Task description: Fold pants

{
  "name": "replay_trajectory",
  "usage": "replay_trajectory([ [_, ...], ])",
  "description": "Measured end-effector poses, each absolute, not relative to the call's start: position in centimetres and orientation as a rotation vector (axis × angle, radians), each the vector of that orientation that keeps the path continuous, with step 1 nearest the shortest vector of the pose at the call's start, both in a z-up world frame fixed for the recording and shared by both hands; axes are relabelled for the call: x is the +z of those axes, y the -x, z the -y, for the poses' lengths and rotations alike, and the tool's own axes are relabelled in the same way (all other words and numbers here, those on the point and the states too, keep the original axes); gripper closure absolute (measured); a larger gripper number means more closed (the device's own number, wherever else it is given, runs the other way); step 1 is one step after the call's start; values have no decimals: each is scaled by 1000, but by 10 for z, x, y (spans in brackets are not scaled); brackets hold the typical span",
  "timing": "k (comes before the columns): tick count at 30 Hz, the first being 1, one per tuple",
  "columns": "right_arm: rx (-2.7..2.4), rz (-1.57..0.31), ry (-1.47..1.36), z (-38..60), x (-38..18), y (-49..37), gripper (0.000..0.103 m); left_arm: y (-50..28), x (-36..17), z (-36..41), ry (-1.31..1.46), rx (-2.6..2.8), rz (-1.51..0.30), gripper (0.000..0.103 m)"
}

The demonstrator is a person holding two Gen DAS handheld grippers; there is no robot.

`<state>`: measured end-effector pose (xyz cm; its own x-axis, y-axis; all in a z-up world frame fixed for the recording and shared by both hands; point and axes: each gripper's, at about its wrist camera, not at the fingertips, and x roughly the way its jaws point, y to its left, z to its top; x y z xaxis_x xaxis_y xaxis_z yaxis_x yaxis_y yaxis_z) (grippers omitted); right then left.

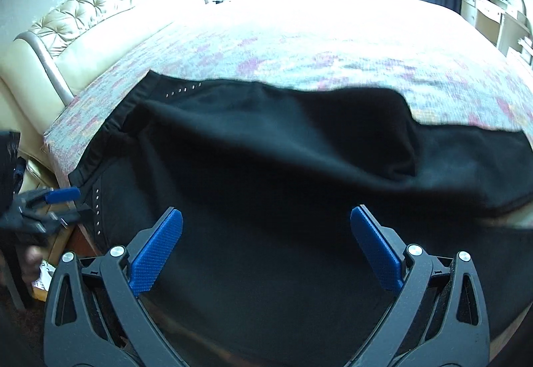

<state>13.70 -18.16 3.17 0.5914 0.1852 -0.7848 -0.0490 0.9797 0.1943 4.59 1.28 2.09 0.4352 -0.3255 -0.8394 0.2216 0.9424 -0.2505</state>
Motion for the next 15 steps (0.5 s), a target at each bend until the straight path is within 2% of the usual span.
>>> replay_trajectory([
  [5,95,-922,-92,207,34,-183,2,-146,28,-76,247,-408,-1127,10],
  [9,124,-933,-76,219,26,-224,2,-245,10,-131,289,-302,-1127,10],
  [15,197,-967,-5,210,7,-275,2,-329,-26,-131,299,-408,-1203,10],
])
